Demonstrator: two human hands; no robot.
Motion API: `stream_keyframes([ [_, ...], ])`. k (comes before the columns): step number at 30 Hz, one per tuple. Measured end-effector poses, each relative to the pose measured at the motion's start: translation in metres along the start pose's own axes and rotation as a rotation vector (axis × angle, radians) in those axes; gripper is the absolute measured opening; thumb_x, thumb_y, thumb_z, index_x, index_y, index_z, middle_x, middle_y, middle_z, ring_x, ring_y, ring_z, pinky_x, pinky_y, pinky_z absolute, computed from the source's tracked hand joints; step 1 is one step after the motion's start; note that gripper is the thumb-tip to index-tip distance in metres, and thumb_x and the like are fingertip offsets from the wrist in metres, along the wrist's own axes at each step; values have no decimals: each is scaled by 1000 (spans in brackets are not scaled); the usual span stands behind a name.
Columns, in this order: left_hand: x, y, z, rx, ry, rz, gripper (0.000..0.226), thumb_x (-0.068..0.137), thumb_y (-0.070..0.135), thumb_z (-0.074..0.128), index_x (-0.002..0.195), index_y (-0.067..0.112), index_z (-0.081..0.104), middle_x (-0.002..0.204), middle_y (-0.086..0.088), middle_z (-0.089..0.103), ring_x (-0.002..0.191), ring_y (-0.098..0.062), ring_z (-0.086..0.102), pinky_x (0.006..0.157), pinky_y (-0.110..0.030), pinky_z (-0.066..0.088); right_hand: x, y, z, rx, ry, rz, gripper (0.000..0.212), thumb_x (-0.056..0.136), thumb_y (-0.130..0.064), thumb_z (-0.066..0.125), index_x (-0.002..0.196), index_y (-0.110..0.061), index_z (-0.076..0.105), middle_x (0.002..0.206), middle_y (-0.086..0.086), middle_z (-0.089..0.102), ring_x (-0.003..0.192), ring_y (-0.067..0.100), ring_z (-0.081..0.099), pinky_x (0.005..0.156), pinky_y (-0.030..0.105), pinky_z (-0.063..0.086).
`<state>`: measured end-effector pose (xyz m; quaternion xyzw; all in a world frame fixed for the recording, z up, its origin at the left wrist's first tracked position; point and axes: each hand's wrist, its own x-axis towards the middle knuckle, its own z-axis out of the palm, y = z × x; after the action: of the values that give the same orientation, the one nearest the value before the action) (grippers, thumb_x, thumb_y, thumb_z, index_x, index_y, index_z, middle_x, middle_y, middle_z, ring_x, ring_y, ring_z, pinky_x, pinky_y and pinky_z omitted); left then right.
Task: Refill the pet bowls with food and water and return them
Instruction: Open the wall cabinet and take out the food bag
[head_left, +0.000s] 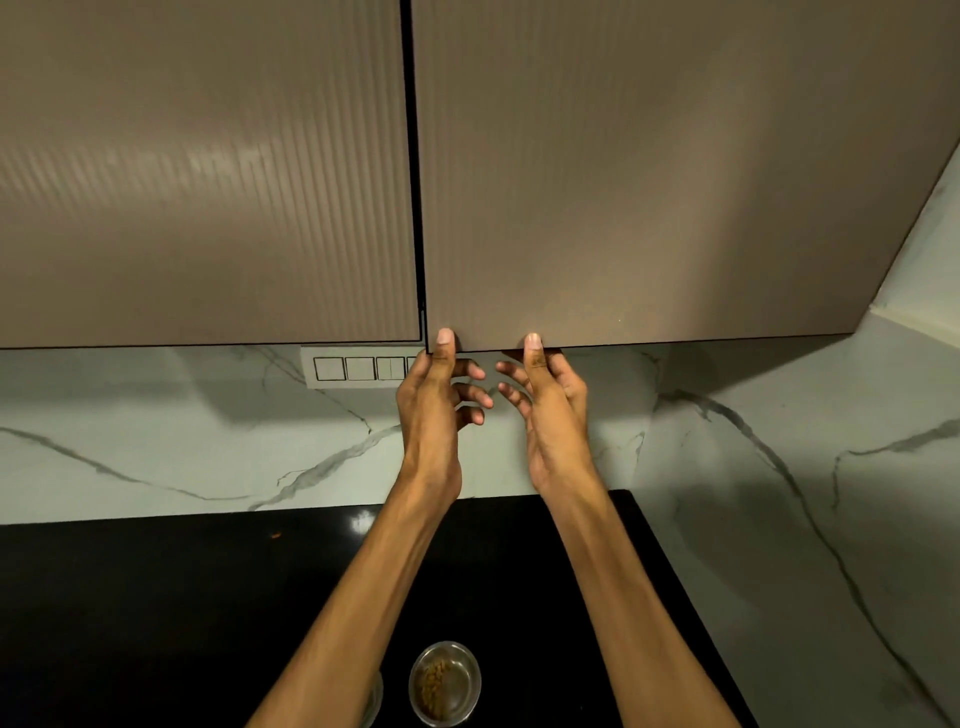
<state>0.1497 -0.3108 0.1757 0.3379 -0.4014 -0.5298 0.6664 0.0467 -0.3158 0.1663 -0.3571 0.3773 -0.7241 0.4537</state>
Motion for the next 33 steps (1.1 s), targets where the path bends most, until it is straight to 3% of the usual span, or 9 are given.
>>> stream_keyframes([
  [5,-16,3,-1,17,5,-2,27,106,42,54,103,17,61,76,-1,67,58,-17,59,52,-27,42,-13,-2,-4,-7,-4,-15,17,104,-32,58,104,-18,68,95,-2,72,95,12,72,83,26,56],
  [12,-40,8,-8,18,-38,-18,34,105,45,54,109,12,59,80,-5,66,58,-16,59,51,-27,42,-37,-8,-6,-2,34,-46,18,105,-33,56,100,-19,68,83,-10,73,93,11,72,83,27,55],
  [21,-72,18,-17,13,-155,-55,75,94,60,52,135,-3,55,83,-7,65,62,-18,60,51,-26,45,-76,-21,-9,-4,105,-69,22,106,-35,55,99,-19,69,87,-9,74,97,13,72,90,30,57],
  [23,-81,20,-18,12,-184,-52,76,90,62,51,131,-2,57,83,-8,66,62,-19,61,51,-25,46,-84,-23,-10,-27,126,-69,25,106,-37,54,102,-17,69,96,-3,74,103,17,73,94,32,57],
  [26,-94,23,-18,19,-221,-24,60,91,60,50,112,5,62,82,-9,67,61,-20,61,50,-24,46,-95,-27,-15,-58,153,-63,28,106,-39,54,105,-16,70,103,2,74,104,17,73,96,33,57],
  [30,-108,24,-20,111,-274,78,46,91,58,51,95,14,61,83,-13,67,62,-23,60,50,-24,46,-116,-33,-23,-123,138,-98,25,103,-38,59,95,-16,67,92,0,69,92,9,70,91,31,56],
  [33,-113,23,-22,192,-298,160,42,93,57,52,92,16,62,84,-11,67,63,-21,60,52,-21,48,-132,-38,-27,-238,172,-146,24,102,-34,63,102,-11,71,92,0,71,90,10,68,84,28,54],
])
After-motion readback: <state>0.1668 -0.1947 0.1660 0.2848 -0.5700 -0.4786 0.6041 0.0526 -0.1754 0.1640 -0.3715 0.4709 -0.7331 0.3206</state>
